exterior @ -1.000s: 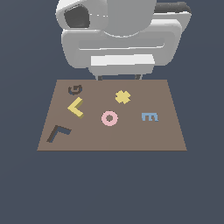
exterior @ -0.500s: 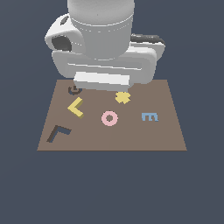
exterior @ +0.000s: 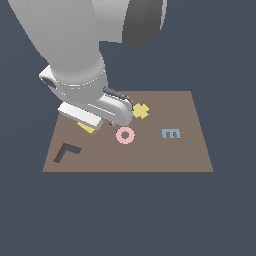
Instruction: Insert a designated object into the corresponding slot on a board.
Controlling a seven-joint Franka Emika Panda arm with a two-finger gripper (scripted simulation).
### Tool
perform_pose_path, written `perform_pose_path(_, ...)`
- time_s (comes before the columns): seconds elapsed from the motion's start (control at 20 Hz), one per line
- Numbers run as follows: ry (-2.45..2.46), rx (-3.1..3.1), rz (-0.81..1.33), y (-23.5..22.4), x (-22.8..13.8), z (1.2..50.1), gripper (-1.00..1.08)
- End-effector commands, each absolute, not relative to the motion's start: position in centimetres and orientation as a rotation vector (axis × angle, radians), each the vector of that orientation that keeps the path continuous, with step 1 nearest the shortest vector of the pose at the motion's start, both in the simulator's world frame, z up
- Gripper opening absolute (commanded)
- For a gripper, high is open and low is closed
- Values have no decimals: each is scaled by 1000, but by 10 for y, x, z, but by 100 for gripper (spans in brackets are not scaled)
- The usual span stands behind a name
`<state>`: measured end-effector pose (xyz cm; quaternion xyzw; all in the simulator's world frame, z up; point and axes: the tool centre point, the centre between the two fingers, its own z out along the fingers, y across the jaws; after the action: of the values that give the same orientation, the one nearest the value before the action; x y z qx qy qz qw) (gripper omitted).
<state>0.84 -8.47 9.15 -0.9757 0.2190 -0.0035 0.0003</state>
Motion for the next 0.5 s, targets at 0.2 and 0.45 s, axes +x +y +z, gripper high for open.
perform_pose_path(0.2, 917, -3006, -3, -115, 0, 58, 100)
perform_pose_path(0.45, 974, -2988, 0, -123, -3, 49, 100)
